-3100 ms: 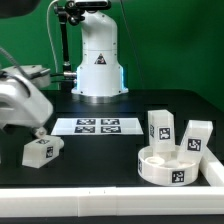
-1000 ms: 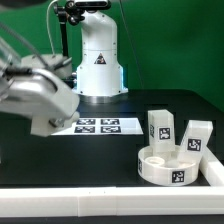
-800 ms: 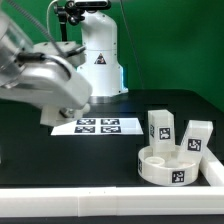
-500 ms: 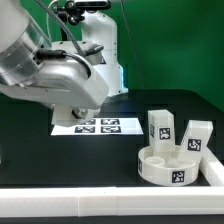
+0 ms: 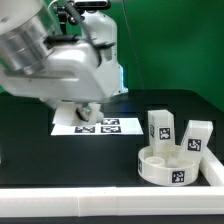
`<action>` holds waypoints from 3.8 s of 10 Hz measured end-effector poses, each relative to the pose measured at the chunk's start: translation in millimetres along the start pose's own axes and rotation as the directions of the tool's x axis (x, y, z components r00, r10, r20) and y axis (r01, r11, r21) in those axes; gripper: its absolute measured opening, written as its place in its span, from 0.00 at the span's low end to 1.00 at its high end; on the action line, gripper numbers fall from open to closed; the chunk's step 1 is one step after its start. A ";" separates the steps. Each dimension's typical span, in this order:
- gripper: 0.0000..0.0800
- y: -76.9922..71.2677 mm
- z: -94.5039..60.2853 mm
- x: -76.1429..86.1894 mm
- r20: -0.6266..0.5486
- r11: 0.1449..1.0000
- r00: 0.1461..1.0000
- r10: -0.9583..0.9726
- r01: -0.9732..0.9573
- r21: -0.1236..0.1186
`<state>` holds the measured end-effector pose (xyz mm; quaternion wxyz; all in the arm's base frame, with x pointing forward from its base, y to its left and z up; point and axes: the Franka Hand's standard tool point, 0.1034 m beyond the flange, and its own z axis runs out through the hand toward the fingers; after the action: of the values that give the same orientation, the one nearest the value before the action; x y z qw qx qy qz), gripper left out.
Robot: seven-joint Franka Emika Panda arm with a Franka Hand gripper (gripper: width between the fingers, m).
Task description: Assemble stool
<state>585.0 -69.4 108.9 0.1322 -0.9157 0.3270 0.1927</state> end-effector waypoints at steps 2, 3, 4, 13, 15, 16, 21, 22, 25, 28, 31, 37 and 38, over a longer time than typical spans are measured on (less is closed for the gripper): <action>0.42 -25.7 -3.2 -3.3 -0.164 0.999 0.985 -0.043 0.040 -0.022; 0.42 -29.4 -0.6 -4.6 -0.228 0.999 0.972 -0.052 0.050 -0.014; 0.42 -31.1 -1.0 -1.3 -0.285 0.999 0.957 -0.052 0.052 -0.007; 0.42 -85.3 8.5 -7.5 -0.728 0.973 0.655 -0.204 0.215 -0.080; 0.42 -94.8 16.3 -16.0 -0.734 0.967 0.640 -0.226 0.238 -0.091; 0.42 -103.3 24.0 -27.1 -0.726 0.961 0.641 -0.247 0.256 -0.101; 0.42 -110.5 40.6 -46.3 -0.726 0.947 0.622 -0.293 0.296 -0.129; 0.43 -115.0 39.0 -46.0 -0.768 0.941 0.569 -0.293 0.312 -0.128; 0.43 -108.6 46.8 -44.9 -0.825 0.923 0.461 -0.326 0.344 -0.172; 0.43 -105.1 41.7 -47.5 -0.821 0.914 0.450 -0.351 0.357 -0.194; 0.43 -102.1 42.4 -49.1 -0.823 0.920 0.457 -0.338 0.346 -0.185; 0.43 -99.1 49.4 -55.3 -0.809 0.908 0.456 -0.372 0.361 -0.215; 0.43 -98.4 49.5 -54.7 -0.806 0.904 0.453 -0.381 0.364 -0.223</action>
Offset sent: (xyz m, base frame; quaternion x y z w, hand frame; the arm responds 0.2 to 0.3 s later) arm 0.0000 0.0000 0.0000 0.0000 0.1296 0.0000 0.9916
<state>596.7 52.7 100.2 -0.0088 -0.9446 0.1395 -0.2970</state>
